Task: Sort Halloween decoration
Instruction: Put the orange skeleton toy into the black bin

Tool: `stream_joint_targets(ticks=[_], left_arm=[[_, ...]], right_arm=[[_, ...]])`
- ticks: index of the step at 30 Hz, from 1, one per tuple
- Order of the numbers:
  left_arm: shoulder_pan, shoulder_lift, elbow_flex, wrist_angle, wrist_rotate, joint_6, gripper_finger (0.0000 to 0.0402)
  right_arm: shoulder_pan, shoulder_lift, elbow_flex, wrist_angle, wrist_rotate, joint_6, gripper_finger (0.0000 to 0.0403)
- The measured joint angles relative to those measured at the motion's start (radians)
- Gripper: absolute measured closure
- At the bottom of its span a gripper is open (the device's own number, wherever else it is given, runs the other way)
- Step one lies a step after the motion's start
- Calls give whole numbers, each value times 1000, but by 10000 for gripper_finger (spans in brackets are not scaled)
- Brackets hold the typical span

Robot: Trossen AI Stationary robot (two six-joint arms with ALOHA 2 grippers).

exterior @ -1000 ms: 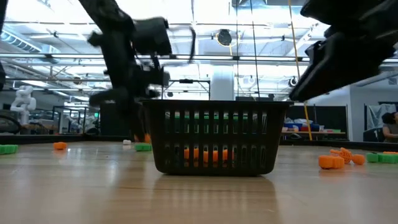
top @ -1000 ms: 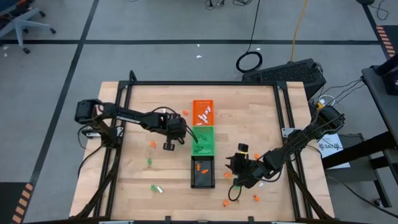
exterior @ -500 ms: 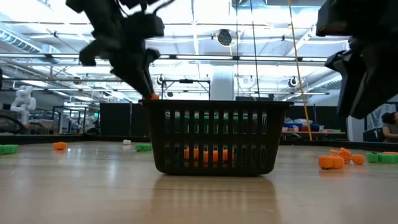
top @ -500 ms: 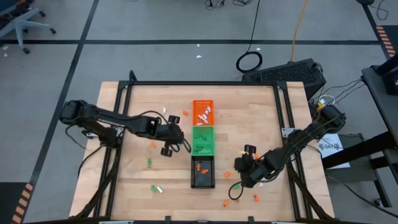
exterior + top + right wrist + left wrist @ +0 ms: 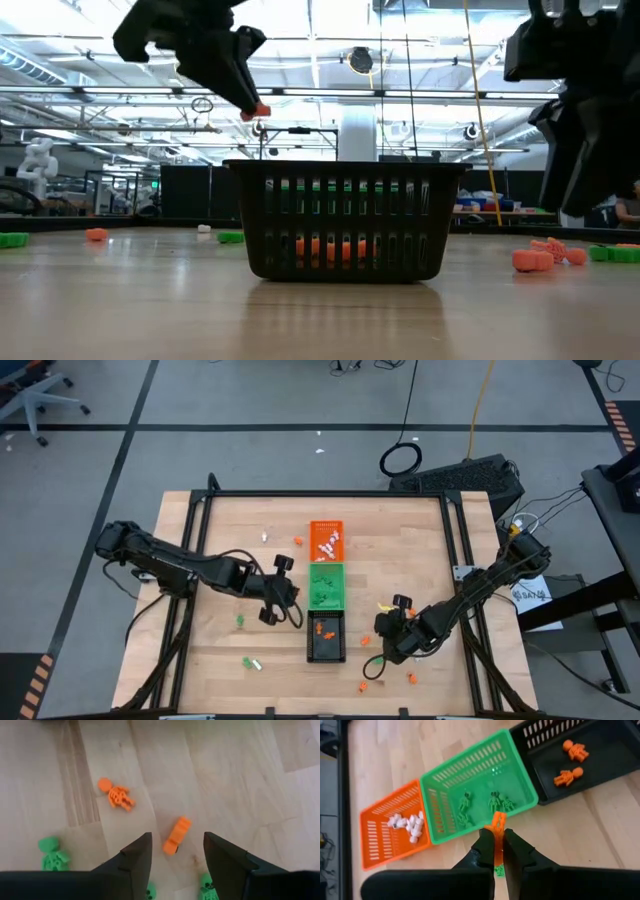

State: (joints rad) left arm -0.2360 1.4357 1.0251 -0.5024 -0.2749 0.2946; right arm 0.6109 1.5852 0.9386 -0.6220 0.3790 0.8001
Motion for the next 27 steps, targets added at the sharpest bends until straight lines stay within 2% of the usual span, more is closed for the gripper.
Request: stream_joint_targets(ticks=[11,18,23,27], left_arm=[[-62,0,12,86,-18,-12,391],[-93,39,2,285,127,-24,391],[-94,136,1,415,206,-25,391],[-94,229,1,493,221,-25,391]], right_arm=[[0,-2,0,20,25,9,229],[0,-2,0,20,39,3,229],[0,-2,0,20,39,1,229],[0,-2,0,20,38,0,229]])
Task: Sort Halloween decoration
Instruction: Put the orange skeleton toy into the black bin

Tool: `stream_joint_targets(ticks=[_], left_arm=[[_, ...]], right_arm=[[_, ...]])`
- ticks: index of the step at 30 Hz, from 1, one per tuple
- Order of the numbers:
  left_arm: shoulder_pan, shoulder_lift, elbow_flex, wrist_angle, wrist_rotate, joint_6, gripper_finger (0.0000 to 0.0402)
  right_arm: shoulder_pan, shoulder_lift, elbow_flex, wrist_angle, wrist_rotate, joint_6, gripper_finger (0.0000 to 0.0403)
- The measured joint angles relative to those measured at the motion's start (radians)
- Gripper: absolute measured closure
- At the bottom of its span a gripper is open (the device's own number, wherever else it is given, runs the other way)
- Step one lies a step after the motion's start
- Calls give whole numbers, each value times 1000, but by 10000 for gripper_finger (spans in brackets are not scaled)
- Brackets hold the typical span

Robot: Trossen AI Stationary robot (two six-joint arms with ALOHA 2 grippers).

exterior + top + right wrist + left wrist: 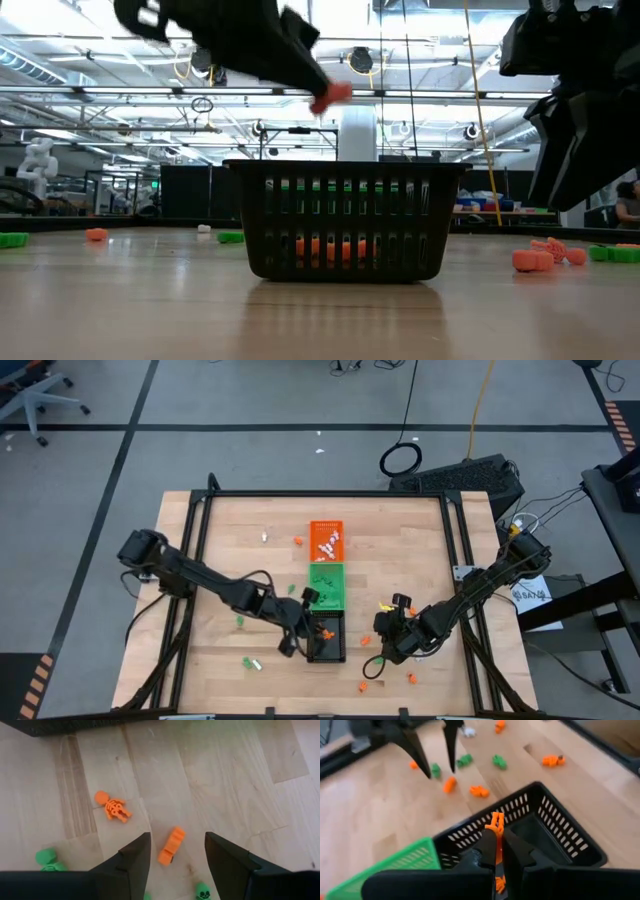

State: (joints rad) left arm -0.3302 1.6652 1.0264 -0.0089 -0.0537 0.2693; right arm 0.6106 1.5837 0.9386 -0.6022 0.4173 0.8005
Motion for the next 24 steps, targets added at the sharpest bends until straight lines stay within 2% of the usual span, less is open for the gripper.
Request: stream_joint_targets(ticks=[8,24], left_arm=[[3,87,0,20,1,-104,391],[1,178,0,81,-1,-109,391]], right_arm=[[0,0,0,0,-2,0,229],[10,0,0,12,-2,0,229]])
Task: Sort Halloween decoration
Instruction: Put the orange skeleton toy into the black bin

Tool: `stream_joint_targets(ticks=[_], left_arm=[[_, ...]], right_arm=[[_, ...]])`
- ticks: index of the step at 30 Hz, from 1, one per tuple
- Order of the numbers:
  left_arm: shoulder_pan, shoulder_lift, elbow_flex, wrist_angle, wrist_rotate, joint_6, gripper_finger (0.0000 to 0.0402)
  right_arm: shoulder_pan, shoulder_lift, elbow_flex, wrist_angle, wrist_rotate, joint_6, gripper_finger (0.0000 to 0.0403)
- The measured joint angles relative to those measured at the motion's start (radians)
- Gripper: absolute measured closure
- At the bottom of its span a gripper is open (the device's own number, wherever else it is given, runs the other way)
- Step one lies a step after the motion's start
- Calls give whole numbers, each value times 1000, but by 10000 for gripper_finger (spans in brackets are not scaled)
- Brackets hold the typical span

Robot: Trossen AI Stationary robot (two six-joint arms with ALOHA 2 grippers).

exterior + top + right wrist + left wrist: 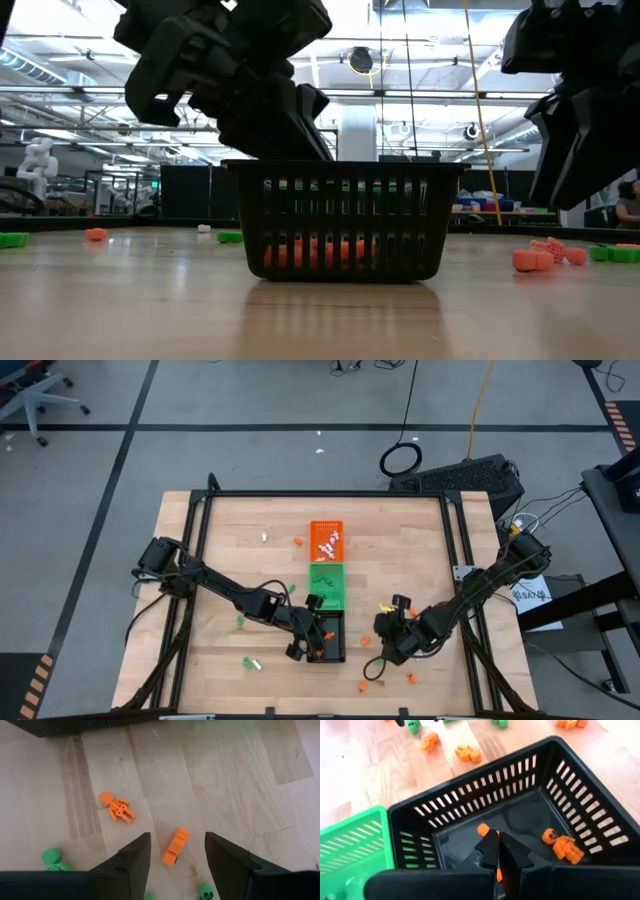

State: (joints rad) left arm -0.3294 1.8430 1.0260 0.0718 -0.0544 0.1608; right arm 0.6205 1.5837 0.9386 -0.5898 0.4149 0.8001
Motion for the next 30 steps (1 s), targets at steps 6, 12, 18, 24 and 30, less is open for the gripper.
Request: stream_joint_targets(ticks=[6,12,18,24,30], left_arm=[[0,-6,14,4,-1,-1,391],[1,-6,33,4,-2,0,391],[0,-6,39,7,-2,0,391],[0,-7,39,30,-2,0,391],[0,-7,39,51,-2,1,391]], right_arm=[[21,1,0,2,-1,38,229],[34,42,0,0,-4,72,229],[34,93,0,-2,-1,106,229],[32,129,0,-6,4,131,229],[26,164,3,18,15,132,240]])
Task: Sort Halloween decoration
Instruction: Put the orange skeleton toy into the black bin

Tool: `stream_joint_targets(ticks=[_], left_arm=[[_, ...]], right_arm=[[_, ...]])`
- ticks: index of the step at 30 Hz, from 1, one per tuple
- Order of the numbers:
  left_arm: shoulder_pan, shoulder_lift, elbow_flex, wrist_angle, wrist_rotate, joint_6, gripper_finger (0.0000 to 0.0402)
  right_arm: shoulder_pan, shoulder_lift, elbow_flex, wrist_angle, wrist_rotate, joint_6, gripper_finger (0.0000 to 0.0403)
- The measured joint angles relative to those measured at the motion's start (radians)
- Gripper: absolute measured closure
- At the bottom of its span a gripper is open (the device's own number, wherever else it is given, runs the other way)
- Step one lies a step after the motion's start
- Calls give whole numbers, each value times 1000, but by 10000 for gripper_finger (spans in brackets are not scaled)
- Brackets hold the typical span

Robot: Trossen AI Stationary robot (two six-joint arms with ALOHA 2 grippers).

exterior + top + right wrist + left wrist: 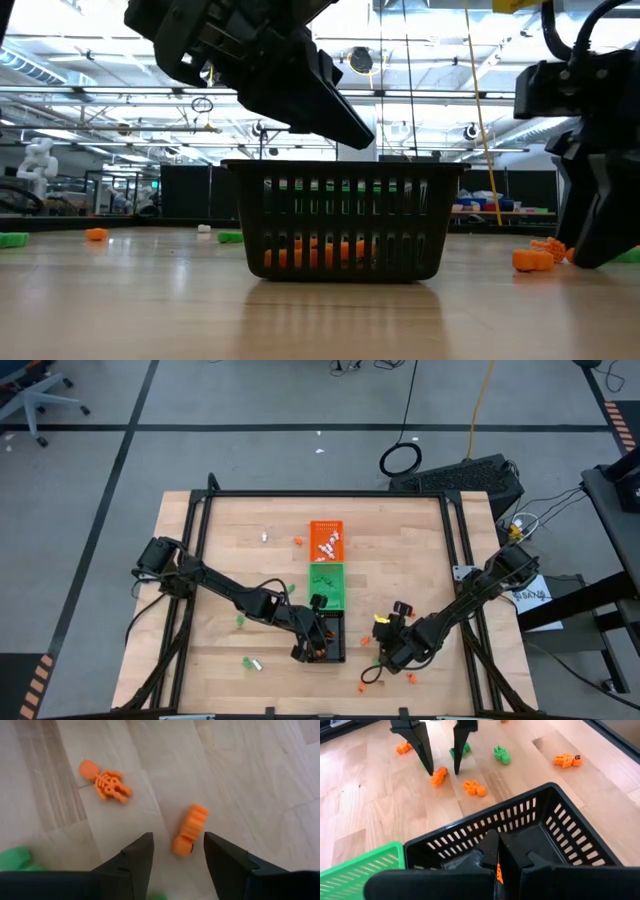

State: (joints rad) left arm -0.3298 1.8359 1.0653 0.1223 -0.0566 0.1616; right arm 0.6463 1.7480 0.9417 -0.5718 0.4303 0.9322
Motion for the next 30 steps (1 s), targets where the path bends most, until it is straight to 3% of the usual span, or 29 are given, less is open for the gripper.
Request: stream_joint_targets(ticks=[10,16,25,30], left_arm=[[0,0,0,3,0,0,391],[0,0,0,-2,0,0,391],[0,0,0,-4,0,0,391],[0,0,0,-4,0,0,391]], right_arm=[[-11,9,0,12,-11,21,331],[-8,12,-2,13,39,-12,396],[-10,12,-3,-2,37,2,401],[-11,-11,-6,-18,38,42,367]])
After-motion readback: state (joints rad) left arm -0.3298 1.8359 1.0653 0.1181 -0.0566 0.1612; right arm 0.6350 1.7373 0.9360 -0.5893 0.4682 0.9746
